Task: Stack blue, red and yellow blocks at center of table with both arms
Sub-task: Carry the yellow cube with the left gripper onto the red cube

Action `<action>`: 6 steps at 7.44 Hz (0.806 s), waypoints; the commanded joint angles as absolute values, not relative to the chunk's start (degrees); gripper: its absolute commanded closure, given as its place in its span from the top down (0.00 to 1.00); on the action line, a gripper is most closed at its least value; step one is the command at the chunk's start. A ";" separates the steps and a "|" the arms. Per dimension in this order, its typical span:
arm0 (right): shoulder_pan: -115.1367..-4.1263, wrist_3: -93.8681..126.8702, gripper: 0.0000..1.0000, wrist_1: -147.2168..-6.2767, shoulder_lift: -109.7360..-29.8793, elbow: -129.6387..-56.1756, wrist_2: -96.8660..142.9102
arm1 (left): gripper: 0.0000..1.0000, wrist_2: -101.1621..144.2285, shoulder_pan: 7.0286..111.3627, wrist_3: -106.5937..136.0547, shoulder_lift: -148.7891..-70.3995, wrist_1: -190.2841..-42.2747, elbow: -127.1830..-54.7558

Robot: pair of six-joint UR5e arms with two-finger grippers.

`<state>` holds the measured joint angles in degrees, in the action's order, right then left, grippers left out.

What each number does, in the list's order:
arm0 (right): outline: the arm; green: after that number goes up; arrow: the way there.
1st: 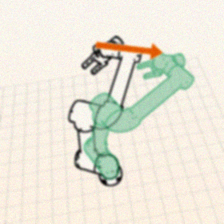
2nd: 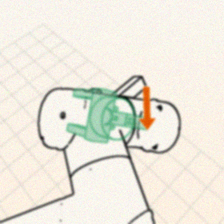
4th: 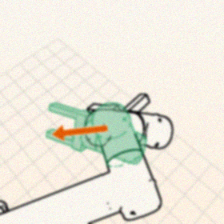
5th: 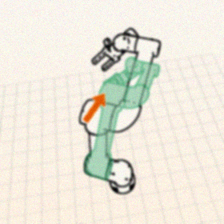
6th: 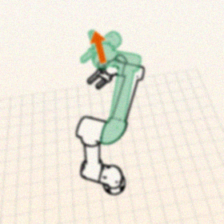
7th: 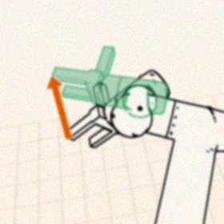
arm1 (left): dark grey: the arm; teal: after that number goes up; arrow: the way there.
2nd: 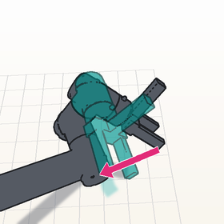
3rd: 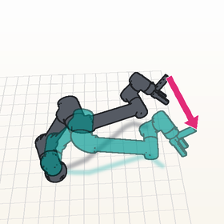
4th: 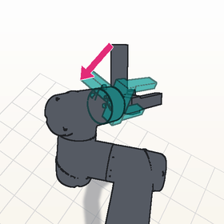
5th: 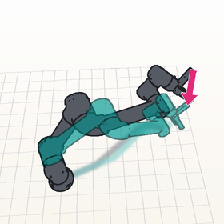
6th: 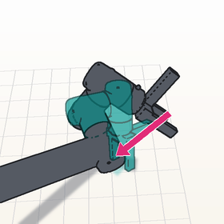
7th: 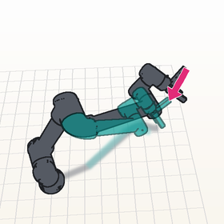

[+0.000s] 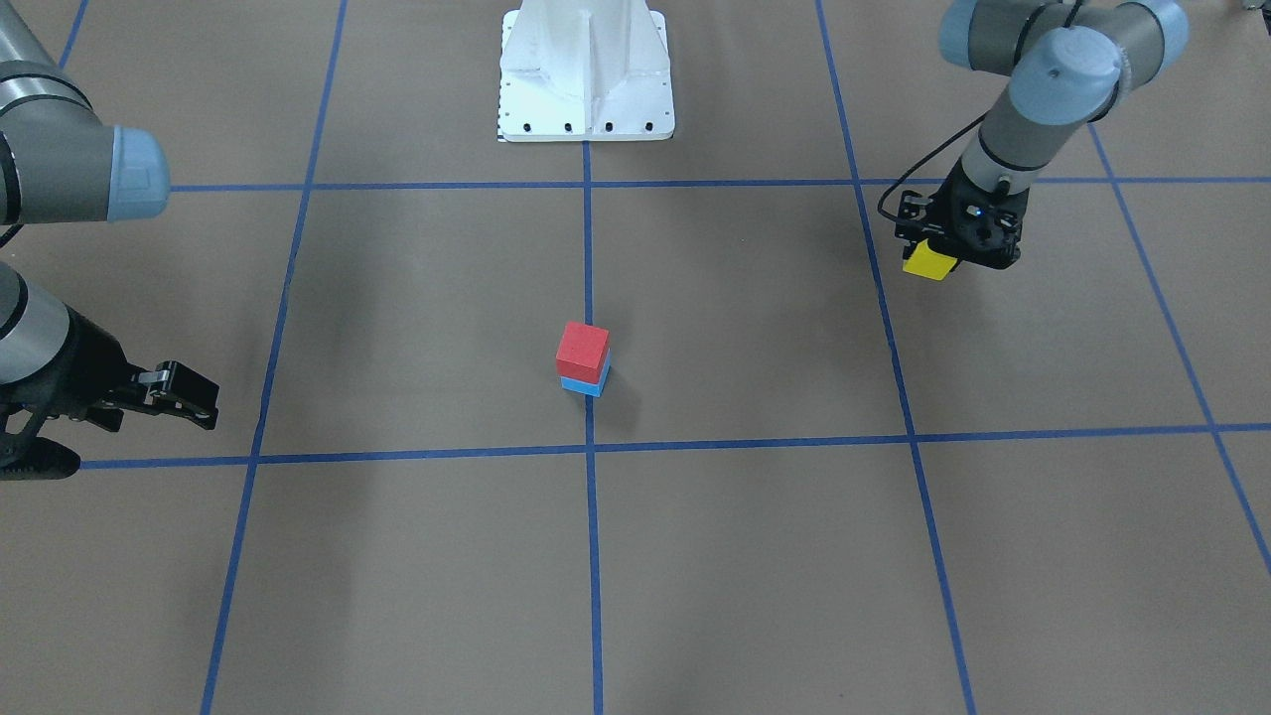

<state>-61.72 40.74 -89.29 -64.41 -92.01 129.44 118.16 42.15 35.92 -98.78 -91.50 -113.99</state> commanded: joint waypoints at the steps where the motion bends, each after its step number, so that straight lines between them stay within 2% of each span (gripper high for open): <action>1: -61.70 40.61 0.99 -89.30 -64.34 -92.02 129.46 | 0.00 118.56 41.84 40.22 -122.41 -65.76 -114.44; 2: -61.79 40.52 0.99 -89.30 -64.42 -91.93 129.55 | 0.00 118.91 41.57 44.78 -128.26 -64.09 -111.82; 4: -62.92 37.72 0.99 -89.30 -65.12 -91.93 129.90 | 0.00 119.53 39.91 48.51 -141.43 -65.30 -99.04; 6: -64.59 34.64 0.99 -89.38 -66.53 -91.93 129.99 | 0.00 119.44 38.85 48.69 -146.68 -72.73 -89.16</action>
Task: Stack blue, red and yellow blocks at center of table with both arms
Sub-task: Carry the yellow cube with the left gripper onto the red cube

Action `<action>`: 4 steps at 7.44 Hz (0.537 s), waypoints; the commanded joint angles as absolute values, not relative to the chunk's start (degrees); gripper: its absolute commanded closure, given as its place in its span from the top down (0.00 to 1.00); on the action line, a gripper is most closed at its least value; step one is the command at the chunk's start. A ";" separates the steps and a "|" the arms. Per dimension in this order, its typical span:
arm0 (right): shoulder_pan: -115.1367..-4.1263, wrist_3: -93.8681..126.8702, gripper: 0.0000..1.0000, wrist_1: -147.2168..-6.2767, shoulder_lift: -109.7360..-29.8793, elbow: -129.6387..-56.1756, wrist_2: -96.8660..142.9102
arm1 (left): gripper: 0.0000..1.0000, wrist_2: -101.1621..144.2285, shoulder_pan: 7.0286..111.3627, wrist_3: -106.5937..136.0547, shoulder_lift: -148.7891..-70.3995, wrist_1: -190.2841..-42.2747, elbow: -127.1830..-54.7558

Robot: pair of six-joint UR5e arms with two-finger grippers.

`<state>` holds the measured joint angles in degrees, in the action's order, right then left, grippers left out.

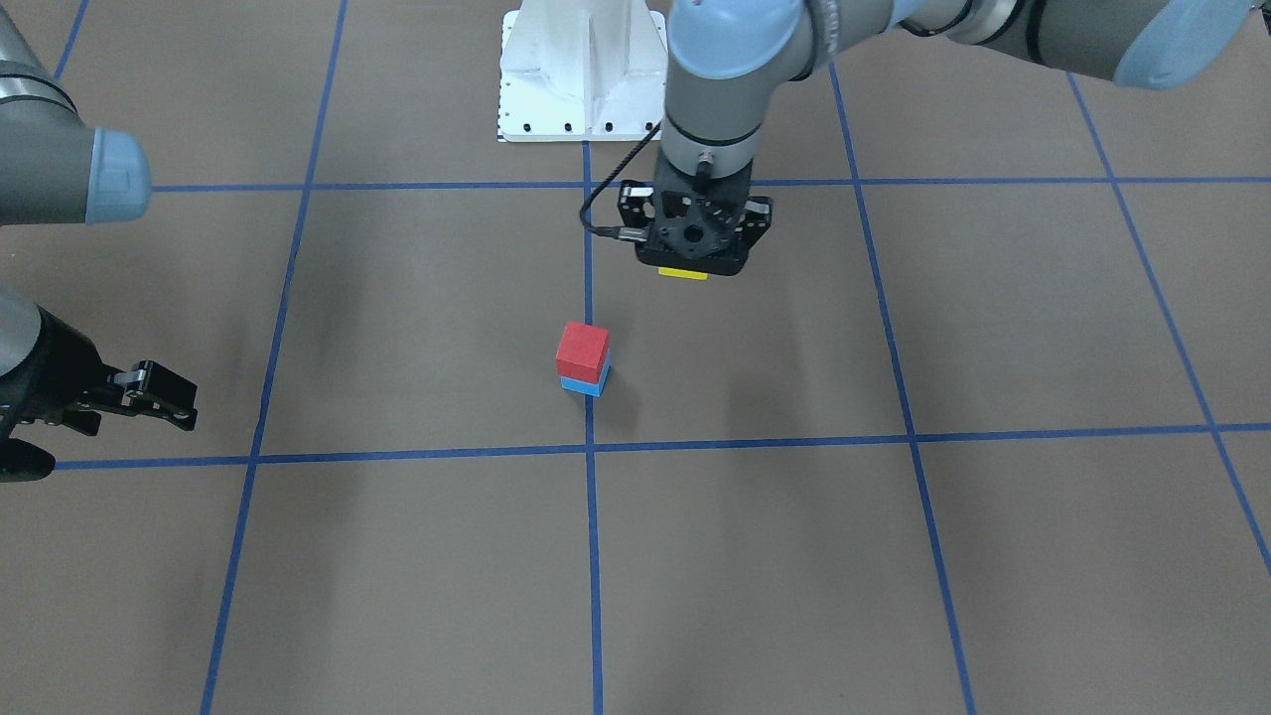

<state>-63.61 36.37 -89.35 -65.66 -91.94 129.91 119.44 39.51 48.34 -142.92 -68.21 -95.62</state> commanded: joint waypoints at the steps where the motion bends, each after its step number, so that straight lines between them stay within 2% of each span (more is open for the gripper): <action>1: -65.12 34.54 0.99 -89.38 -66.62 -91.93 130.16 | 0.00 119.44 38.85 48.43 -147.99 -74.77 -85.90; 4: -65.30 34.54 0.99 -89.30 -66.80 -92.02 130.43 | 0.00 119.44 38.32 48.34 -149.41 -80.66 -80.18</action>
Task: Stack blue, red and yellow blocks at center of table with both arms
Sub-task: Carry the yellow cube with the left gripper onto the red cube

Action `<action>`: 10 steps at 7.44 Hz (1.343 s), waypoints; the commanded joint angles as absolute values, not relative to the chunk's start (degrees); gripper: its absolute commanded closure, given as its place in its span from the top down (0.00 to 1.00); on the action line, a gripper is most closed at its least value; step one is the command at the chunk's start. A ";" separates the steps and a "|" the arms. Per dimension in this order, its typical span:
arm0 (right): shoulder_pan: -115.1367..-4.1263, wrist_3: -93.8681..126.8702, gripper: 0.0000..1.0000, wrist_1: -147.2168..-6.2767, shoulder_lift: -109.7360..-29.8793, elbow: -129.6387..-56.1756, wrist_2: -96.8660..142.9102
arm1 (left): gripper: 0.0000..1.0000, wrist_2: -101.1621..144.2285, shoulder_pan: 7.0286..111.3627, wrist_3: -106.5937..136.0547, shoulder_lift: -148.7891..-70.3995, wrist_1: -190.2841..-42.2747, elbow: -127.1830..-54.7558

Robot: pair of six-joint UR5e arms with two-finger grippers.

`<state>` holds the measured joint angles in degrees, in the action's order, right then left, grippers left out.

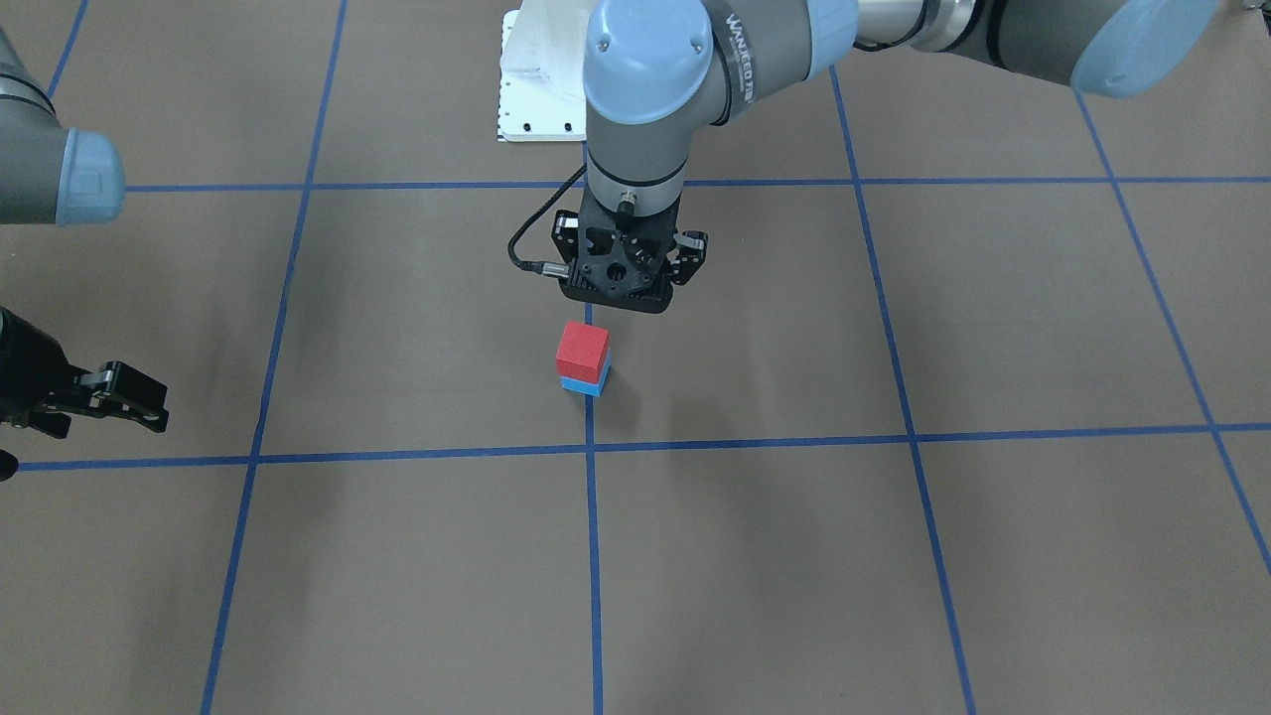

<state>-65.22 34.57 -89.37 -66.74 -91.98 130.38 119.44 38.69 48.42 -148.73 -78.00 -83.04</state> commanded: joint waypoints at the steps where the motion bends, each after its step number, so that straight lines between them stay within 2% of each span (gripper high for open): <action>1: -65.30 34.54 0.99 -89.38 -66.88 -92.02 130.43 | 0.00 119.44 38.15 48.34 -149.76 -82.42 -78.42; 5: -65.39 34.54 0.99 -89.38 -67.06 -91.93 130.52 | 0.00 119.09 36.65 48.16 -151.70 -85.51 -73.31; 10: -65.30 34.54 0.99 -89.38 -67.15 -91.93 130.43 | 0.00 118.83 36.30 48.34 -151.44 -85.61 -73.13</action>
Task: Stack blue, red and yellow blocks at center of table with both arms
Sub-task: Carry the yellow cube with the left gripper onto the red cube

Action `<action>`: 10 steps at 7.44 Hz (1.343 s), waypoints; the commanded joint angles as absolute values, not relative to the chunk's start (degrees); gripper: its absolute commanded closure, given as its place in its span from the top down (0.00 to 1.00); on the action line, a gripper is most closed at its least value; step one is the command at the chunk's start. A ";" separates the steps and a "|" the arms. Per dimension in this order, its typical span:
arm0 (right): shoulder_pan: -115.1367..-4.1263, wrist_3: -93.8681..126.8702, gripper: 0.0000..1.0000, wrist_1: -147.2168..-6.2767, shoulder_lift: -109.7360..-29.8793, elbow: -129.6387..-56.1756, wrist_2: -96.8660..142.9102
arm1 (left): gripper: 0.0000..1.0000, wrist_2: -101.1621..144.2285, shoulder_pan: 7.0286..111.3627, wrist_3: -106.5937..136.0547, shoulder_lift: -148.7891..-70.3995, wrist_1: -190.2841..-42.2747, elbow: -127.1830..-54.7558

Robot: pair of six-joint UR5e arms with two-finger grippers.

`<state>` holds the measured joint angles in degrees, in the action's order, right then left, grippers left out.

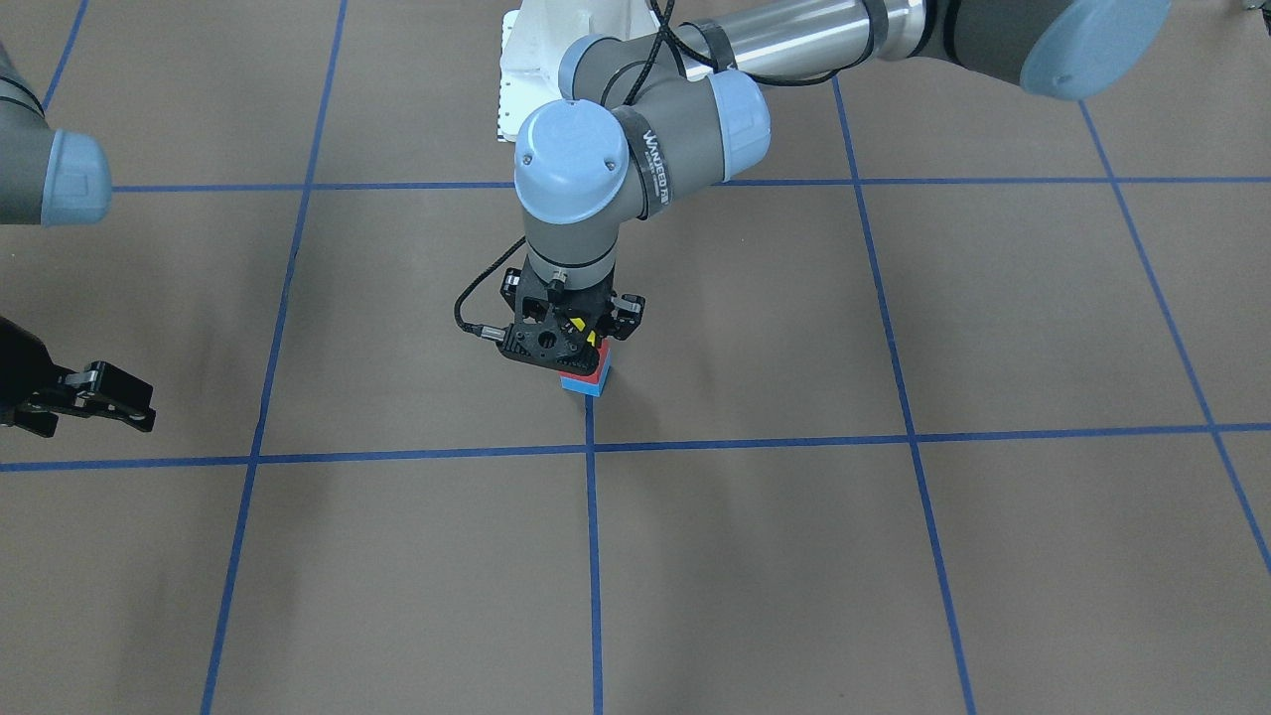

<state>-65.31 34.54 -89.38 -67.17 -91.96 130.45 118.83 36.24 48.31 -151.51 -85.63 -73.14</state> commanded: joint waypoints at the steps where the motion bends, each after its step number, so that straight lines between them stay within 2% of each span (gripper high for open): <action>1: -65.30 34.54 0.99 -89.38 -67.15 -91.93 130.43 | 0.00 118.83 36.39 48.34 -151.44 -85.61 -73.13; 10: -65.30 34.54 0.99 -89.38 -67.15 -91.76 130.34 | 0.00 118.74 37.44 48.25 -151.44 -85.61 -73.13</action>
